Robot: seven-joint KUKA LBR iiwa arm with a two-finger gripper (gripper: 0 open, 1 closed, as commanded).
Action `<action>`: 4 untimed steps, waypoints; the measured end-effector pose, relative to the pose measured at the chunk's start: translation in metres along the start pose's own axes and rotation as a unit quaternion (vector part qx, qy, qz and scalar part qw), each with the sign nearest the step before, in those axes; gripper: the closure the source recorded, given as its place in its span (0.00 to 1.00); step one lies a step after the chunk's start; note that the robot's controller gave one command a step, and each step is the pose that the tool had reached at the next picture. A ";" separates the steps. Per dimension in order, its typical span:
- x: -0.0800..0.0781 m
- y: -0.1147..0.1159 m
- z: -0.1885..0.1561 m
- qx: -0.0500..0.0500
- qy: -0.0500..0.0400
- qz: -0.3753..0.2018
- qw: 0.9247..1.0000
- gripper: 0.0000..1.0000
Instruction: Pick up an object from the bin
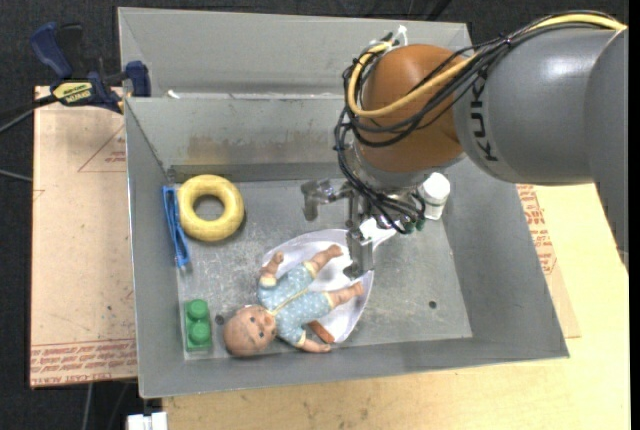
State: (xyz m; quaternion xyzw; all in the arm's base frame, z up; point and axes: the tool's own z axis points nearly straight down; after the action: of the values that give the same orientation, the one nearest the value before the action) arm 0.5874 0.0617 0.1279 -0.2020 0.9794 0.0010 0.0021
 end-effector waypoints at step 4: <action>0.005 -0.005 0.052 0.001 -0.007 -0.126 0.992 1.00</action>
Offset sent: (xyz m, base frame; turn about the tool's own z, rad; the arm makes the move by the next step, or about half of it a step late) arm -0.0054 -0.0078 -0.0579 -0.2570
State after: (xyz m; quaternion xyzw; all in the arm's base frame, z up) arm 0.5853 0.0559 0.0762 -0.3236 0.9462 0.0014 0.0087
